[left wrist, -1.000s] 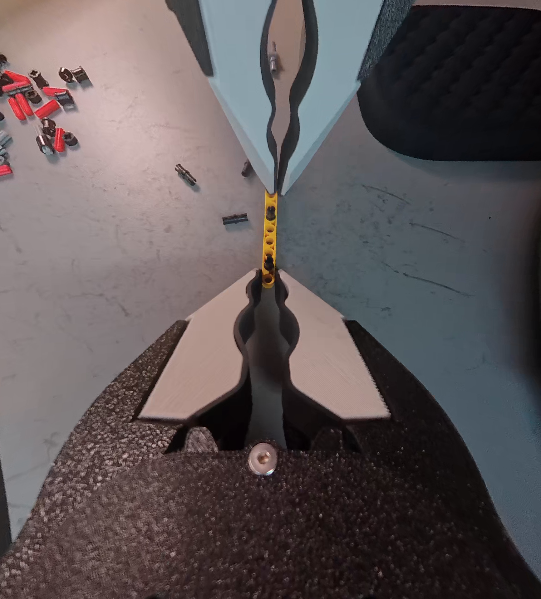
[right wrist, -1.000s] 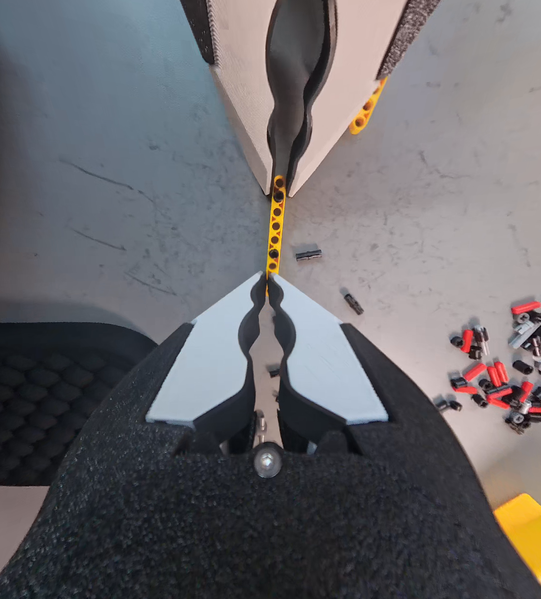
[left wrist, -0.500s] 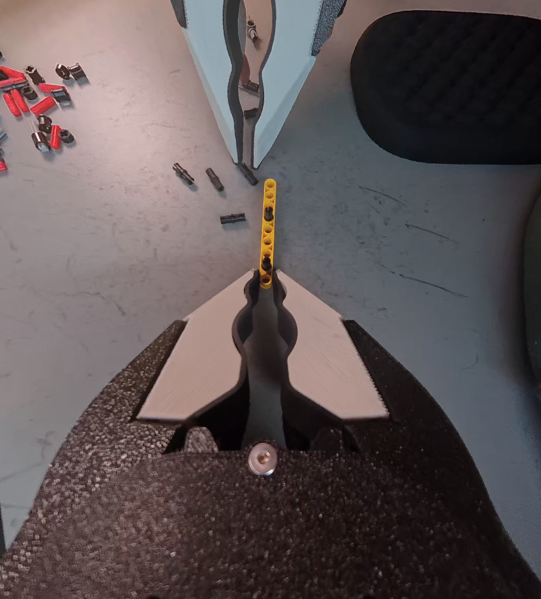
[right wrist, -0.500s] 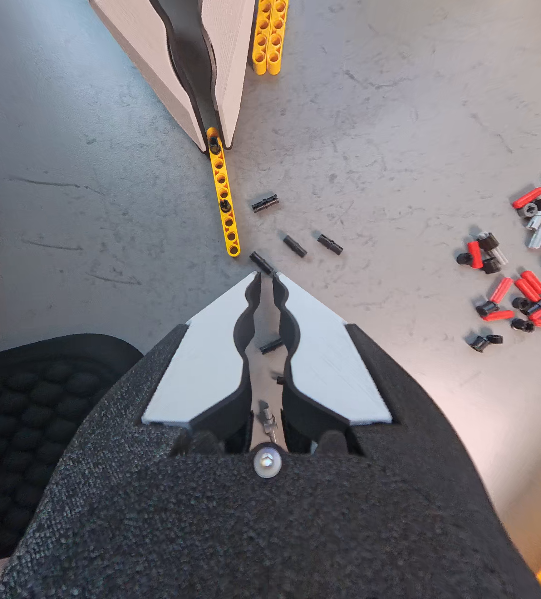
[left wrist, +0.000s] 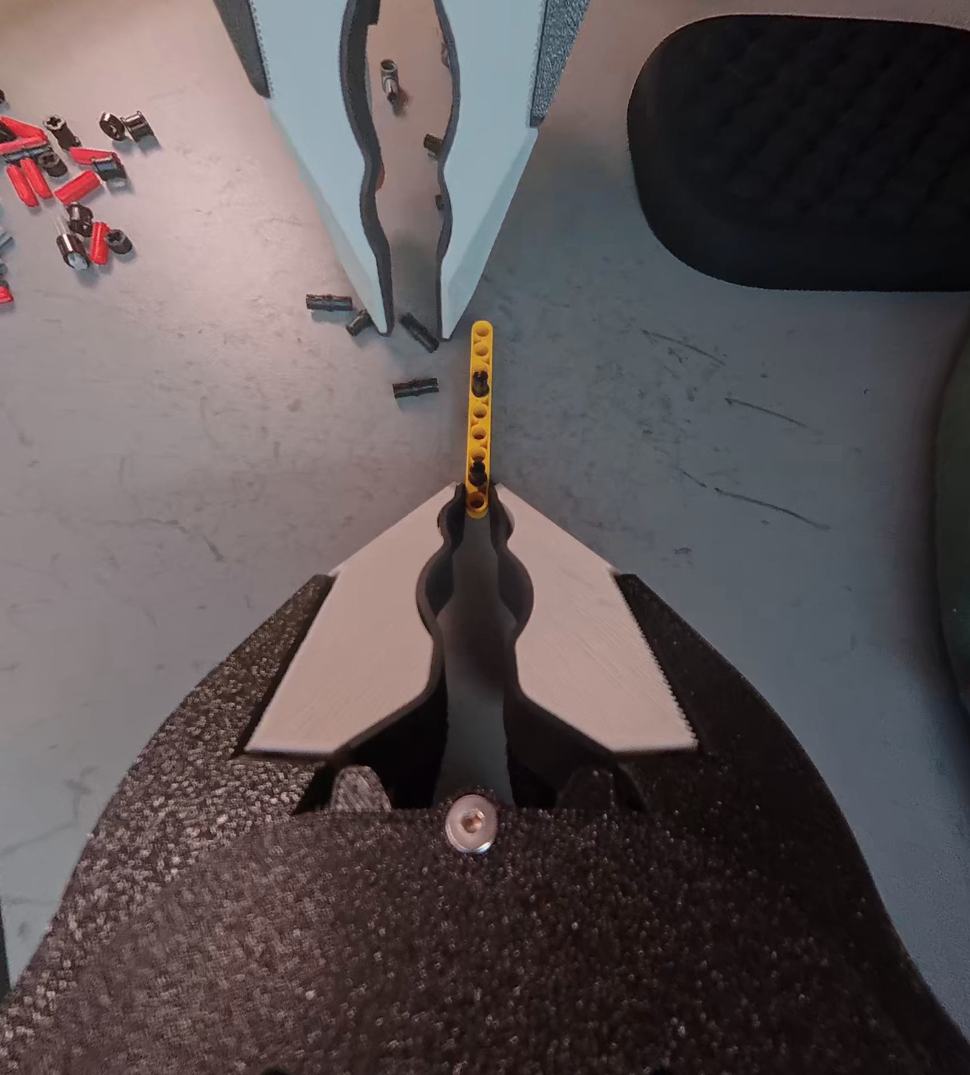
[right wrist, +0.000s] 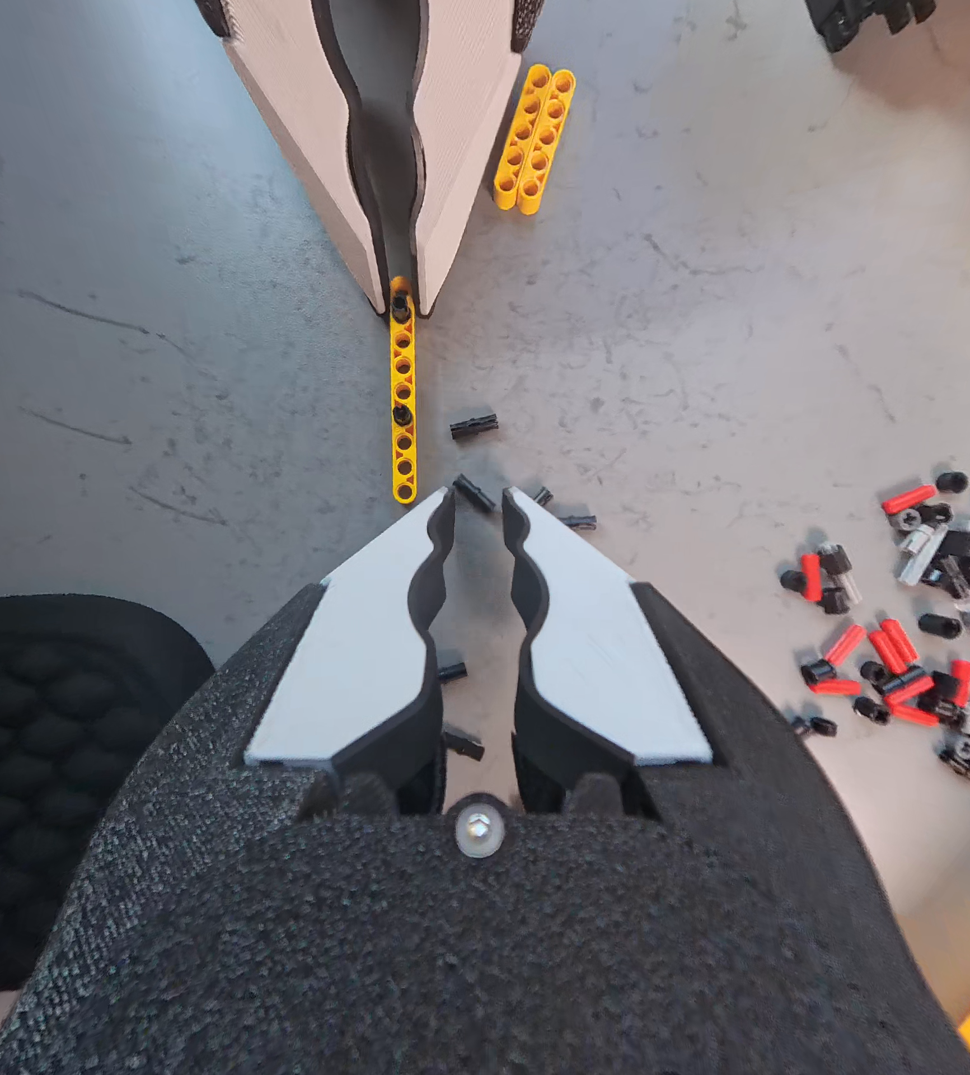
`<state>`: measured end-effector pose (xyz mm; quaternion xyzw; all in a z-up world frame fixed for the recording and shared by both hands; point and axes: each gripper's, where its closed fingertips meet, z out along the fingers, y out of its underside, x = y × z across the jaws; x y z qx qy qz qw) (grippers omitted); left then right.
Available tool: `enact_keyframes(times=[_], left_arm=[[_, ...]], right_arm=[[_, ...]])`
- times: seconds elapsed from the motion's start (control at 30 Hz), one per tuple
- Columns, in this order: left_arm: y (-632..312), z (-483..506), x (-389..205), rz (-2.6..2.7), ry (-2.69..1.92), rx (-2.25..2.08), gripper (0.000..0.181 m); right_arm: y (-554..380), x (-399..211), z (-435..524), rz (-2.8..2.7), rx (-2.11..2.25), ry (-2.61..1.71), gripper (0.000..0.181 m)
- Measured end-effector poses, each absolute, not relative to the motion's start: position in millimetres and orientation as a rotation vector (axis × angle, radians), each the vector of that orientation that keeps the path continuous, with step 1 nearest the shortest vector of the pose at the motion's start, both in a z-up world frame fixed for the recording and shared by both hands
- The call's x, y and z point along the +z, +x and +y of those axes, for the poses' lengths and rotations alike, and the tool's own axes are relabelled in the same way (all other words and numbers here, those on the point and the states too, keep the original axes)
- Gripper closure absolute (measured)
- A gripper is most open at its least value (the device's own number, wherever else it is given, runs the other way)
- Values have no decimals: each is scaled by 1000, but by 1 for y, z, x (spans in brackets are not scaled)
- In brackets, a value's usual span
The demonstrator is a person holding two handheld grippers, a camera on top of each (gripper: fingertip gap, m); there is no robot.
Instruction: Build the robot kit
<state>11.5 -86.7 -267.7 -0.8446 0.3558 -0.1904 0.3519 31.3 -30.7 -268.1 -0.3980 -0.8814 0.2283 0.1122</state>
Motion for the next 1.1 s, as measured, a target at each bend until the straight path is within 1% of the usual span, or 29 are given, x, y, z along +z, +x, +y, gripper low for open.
enact_keyframes(times=[0.17, 0.23, 0.33, 0.47, 0.63, 0.83, 0.93, 1.0, 1.1], left_arm=[[10, -88, -267, 912, -2189, -496, 174], [9, -89, -267, 908, -2190, -499, 174], [9, -89, -265, 896, -2182, -518, 167], [11, -90, -244, 818, -2097, -635, 163], [31, -93, -214, 844, -1941, -672, 165], [45, -100, -217, 885, -1924, -656, 176], [45, -102, -215, 874, -1918, -694, 177], [45, -103, -209, 858, -1889, -739, 178], [46, -111, -186, 781, -1775, -962, 178]], right_arm=[[32, -269, -30, -2633, 711, -1186, 170], [34, -269, -30, -2624, 723, -1205, 177], [39, -268, -31, -2587, 740, -1245, 177], [42, -241, -46, -2501, 789, -1212, 177], [37, -214, -81, -2489, 718, -1030, 177], [34, -212, -99, -2526, 623, -913, 177], [34, -209, -101, -2519, 611, -896, 177], [34, -203, -103, -2486, 665, -891, 177], [32, -179, -112, -2346, 901, -883, 177]])
